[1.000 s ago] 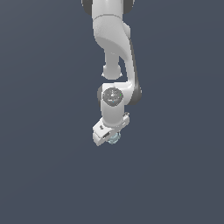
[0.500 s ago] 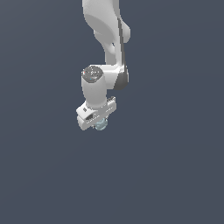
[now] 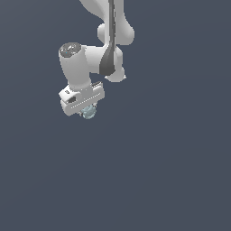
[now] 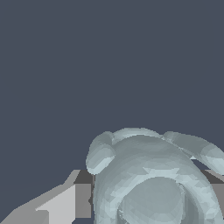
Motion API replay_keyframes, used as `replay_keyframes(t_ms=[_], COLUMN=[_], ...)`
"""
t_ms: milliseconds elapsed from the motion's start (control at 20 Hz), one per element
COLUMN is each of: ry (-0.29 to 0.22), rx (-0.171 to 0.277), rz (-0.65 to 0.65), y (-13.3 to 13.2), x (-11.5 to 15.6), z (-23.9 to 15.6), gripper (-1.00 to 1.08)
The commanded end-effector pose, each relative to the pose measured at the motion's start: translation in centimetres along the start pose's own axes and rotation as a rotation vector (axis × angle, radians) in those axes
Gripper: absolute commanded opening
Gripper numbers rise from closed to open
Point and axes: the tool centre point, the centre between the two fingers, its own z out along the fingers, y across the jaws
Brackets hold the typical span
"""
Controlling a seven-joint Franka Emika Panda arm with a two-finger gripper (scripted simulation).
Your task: Pick up the object and move it to a goal position.
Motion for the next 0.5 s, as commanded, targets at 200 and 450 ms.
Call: replay_keyframes(t_ms=[200, 450], ry=[0.001, 0.0], rx=[0.001, 0.001], rz=[-0.001, -0.002], y=[1.0, 1.5], x=[-4.0, -5.4], z=[-2.6, -3.5], gripper=[-1.0, -1.0])
